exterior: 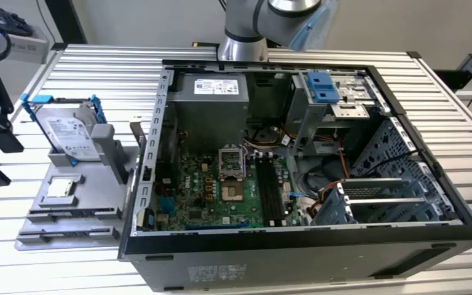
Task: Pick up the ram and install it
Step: 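Pick up the ram and move it above insertion slot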
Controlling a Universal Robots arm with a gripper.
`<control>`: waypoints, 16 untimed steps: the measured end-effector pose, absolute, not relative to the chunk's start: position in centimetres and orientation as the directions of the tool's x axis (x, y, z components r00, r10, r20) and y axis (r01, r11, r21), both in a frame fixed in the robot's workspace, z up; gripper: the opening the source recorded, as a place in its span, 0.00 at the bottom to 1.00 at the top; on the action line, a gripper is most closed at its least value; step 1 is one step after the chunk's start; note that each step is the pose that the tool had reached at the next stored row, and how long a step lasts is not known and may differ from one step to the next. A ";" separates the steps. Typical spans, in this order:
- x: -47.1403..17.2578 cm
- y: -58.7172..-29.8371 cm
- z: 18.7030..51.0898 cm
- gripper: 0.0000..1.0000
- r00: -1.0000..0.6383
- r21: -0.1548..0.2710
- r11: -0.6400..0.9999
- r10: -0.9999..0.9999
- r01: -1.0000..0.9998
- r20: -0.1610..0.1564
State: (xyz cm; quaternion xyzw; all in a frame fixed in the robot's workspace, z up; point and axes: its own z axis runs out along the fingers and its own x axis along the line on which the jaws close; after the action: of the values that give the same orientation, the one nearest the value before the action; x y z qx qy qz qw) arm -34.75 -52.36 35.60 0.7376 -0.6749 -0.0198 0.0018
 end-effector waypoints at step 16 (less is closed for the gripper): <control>-34.7 -52.4 34.6 1.00 0.088 0.029 -0.089 -0.996 -0.996 -0.027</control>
State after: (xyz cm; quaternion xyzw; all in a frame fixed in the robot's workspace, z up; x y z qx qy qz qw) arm -34.68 -52.37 34.64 0.7377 -0.6749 -0.0198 0.0018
